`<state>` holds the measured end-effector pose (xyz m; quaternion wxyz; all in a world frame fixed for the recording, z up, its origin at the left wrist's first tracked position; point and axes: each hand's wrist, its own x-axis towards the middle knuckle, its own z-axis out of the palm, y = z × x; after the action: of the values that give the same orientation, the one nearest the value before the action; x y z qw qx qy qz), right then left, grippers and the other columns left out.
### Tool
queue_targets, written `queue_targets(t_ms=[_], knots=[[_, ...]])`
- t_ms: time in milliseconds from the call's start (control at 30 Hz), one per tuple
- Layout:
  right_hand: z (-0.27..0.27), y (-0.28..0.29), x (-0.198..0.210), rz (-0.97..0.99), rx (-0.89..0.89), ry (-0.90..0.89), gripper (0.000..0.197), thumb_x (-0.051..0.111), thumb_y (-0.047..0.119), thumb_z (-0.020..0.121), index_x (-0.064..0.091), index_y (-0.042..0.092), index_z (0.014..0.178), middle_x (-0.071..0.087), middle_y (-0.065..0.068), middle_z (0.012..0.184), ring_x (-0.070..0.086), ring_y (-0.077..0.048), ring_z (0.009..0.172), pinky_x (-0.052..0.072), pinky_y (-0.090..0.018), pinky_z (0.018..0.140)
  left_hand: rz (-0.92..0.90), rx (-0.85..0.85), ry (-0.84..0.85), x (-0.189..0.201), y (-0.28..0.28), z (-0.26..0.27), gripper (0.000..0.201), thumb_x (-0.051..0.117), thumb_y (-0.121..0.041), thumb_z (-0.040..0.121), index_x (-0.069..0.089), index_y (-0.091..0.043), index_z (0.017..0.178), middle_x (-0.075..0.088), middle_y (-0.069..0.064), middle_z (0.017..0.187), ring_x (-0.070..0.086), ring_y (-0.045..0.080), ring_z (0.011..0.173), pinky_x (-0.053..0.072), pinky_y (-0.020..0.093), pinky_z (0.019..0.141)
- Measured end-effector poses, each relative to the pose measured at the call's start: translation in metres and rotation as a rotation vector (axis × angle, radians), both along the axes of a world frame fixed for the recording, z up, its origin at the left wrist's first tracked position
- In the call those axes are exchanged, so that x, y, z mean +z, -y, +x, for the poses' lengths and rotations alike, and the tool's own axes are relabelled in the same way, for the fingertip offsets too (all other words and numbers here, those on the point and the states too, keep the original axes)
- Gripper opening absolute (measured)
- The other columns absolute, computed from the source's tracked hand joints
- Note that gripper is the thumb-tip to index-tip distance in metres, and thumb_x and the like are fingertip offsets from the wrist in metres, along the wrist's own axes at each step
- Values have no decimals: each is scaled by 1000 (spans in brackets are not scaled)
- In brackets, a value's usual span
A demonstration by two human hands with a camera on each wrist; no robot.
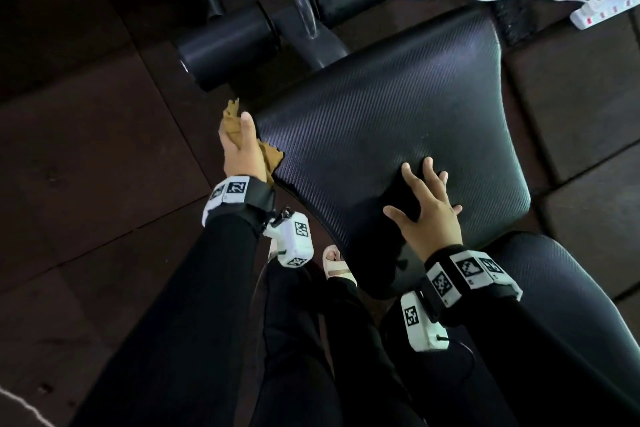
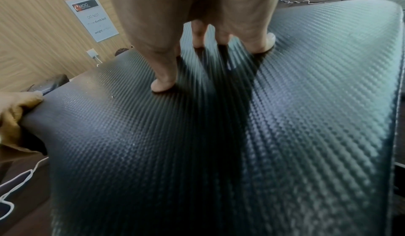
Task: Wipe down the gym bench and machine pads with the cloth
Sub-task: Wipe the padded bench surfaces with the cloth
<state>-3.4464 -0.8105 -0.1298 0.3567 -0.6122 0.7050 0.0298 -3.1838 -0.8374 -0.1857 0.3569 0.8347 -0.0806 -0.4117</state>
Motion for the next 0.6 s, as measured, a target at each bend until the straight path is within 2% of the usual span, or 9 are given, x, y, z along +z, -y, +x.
queue_targets(t_ms=[67, 133, 200, 300, 367, 400, 467, 533, 600], knots=[[0, 0, -1, -6, -7, 5, 71, 68, 32, 84, 29, 41, 142, 3, 15, 157, -7, -16, 145, 3, -67, 109, 5, 19, -7, 6, -12, -14, 62, 38, -59, 94, 23, -32, 148, 53, 0, 133, 48, 26, 122, 26, 22, 88], [0, -1, -1, -13, -9, 13, 70, 68, 32, 84, 30, 40, 142, 4, 14, 157, -7, -16, 145, 2, -67, 108, -36, 24, 8, 12, -26, -30, 64, 39, -57, 94, 17, -34, 150, 44, -1, 145, 44, 25, 129, 27, 22, 95], [-1, -2, -2, -20, -6, 19, 71, 68, 32, 83, 30, 40, 143, 4, 13, 157, -7, -17, 145, 2, -68, 107, -130, -35, 94, 18, -39, -49, 65, 43, -48, 96, 13, -30, 151, 28, 1, 154, 33, 22, 137, 23, 20, 105], [-3, -1, -4, -13, -3, 21, 71, 68, 33, 84, 29, 41, 143, 3, 13, 157, -8, -18, 145, 2, -69, 106, -160, -191, 229, 24, -55, -81, 61, 46, -40, 97, 15, -35, 150, 3, 16, 157, 11, 25, 144, 9, 18, 109], [-4, -1, -5, -10, 0, 26, 72, 68, 33, 83, 28, 42, 143, 2, 14, 157, -8, -18, 145, 2, -68, 106, -113, -314, 271, 26, -64, -102, 59, 47, -38, 97, 20, -34, 149, -8, 21, 156, -5, 33, 145, 4, 34, 117], [-4, -1, -6, -11, 2, 27, 73, 68, 33, 83, 28, 42, 143, 2, 14, 157, -8, -18, 145, 2, -68, 106, -88, -391, 323, 26, -68, -112, 59, 48, -37, 97, 22, -31, 149, -9, 21, 156, -11, 38, 144, 3, 46, 116], [-5, -1, -7, -16, 11, 29, 73, 68, 34, 83, 27, 43, 143, 1, 13, 158, -8, -18, 145, 2, -69, 105, -39, -568, 473, 26, -74, -131, 59, 48, -40, 96, 24, -28, 149, -3, 20, 157, -13, 44, 142, 3, 59, 112], [-6, -1, -7, -18, 18, 36, 73, 68, 35, 83, 27, 43, 143, 1, 13, 158, -9, -19, 145, 1, -70, 104, -12, -728, 607, 26, -77, -144, 59, 46, -44, 96, 25, -29, 149, 3, 17, 158, -11, 41, 142, 2, 61, 110], [-7, 0, -7, -15, 25, 37, 74, 67, 35, 83, 26, 43, 143, 1, 13, 158, -8, -19, 145, 1, -70, 104, 8, -797, 664, 23, -78, -148, 60, 44, -48, 96, 20, -31, 149, 0, 14, 158, -15, 33, 141, -3, 58, 111]])
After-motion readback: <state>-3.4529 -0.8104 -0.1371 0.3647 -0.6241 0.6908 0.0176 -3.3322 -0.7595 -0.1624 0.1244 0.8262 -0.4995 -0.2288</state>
